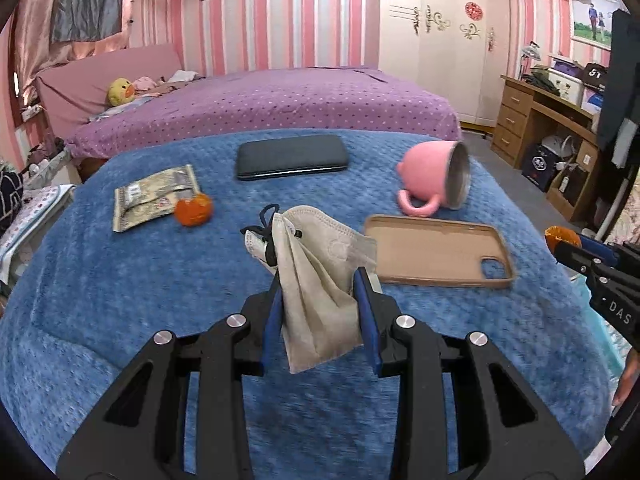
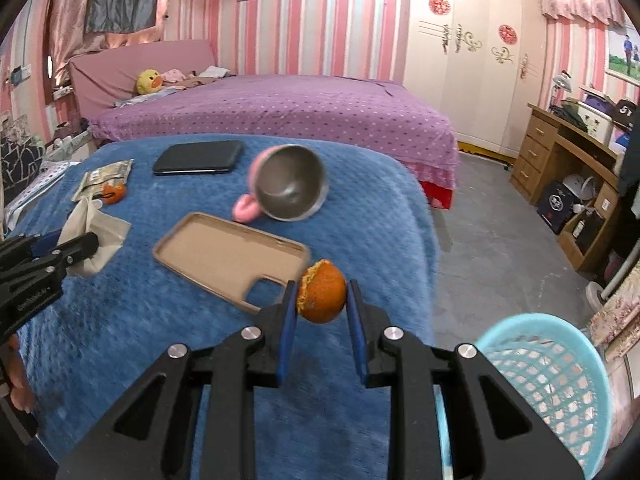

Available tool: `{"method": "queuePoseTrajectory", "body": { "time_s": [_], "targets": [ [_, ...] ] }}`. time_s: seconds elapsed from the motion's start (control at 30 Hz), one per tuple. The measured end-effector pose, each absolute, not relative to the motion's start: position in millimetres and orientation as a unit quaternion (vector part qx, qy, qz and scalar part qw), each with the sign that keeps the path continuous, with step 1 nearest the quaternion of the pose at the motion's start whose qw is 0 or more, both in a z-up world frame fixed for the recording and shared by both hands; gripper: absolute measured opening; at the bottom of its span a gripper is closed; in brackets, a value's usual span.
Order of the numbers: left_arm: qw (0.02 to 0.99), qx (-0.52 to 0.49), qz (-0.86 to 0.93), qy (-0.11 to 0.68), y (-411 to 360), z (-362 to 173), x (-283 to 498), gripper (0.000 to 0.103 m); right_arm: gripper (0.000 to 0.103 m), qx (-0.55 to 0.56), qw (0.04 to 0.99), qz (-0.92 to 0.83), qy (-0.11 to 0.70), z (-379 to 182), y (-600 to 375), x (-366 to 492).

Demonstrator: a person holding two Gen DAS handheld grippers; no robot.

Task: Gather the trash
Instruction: 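Carry the cloth bag and orange peel over to the light-blue basket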

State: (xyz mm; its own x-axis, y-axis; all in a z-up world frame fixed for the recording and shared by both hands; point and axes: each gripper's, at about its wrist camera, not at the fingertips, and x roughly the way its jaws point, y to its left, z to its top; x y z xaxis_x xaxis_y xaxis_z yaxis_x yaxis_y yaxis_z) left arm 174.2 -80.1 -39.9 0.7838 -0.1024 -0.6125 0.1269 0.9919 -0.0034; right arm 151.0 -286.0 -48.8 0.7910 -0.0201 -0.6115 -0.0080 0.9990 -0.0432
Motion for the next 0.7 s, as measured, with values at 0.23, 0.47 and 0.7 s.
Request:
{"method": "queuePoseTrajectory", "body": {
  "time_s": [0.23,0.47,0.7],
  "targets": [
    [0.945,0.038,-0.077,0.315,-112.6,-36.2,160.5,0.033,0.025,-0.011,0.949,-0.027,0.313,-42.3,-321.8,131.5],
    [0.944,0.045,-0.105,0.310,-143.6,-34.1,143.0,0.033,0.025,-0.001,0.950,-0.046,0.308,-37.9,-354.6,111.0],
    [0.947,0.055,-0.119,0.294,-176.3,-31.6,118.6,0.033,0.025,-0.001,0.950,-0.072,0.304,-38.2,-390.5,84.4]
  ]
}}
